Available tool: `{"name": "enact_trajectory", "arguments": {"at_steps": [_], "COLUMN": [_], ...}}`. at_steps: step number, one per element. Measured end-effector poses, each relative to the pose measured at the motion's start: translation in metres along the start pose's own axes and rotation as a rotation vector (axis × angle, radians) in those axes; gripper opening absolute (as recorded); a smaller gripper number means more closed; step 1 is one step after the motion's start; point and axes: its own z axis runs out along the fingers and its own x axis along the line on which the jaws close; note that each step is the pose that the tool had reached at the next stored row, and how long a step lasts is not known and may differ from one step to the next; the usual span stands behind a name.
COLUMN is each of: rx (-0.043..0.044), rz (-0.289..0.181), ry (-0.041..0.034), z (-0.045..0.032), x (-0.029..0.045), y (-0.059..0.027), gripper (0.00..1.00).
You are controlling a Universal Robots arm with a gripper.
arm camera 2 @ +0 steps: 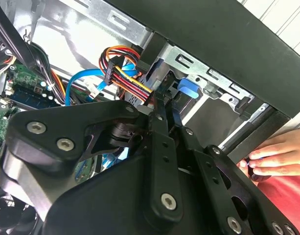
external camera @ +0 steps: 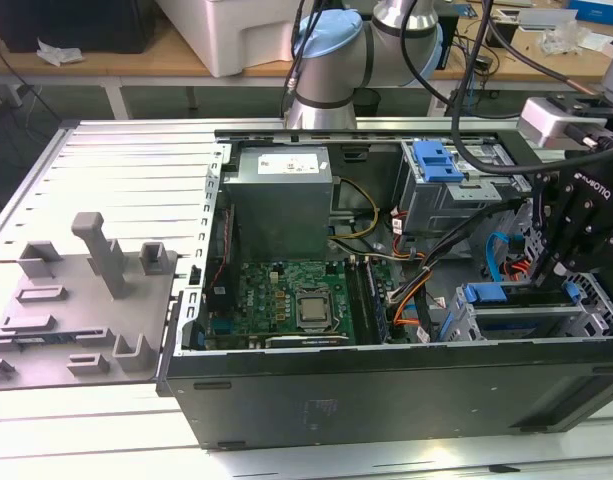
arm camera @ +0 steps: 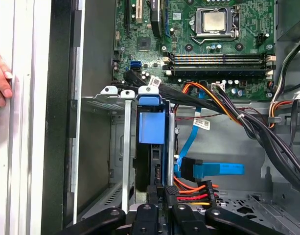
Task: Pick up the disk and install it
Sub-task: 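Insert the first disk wire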
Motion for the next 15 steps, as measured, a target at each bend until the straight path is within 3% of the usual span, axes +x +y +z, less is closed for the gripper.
{"name": "enact_trajectory", "arguments": {"at_steps": [15], "rx": [0.0001], "rz": [0.000], "ry": [-0.0007], "z": [0.0005], "x": [-0.0001], "y": [-0.0001], "gripper": [0.18]}}
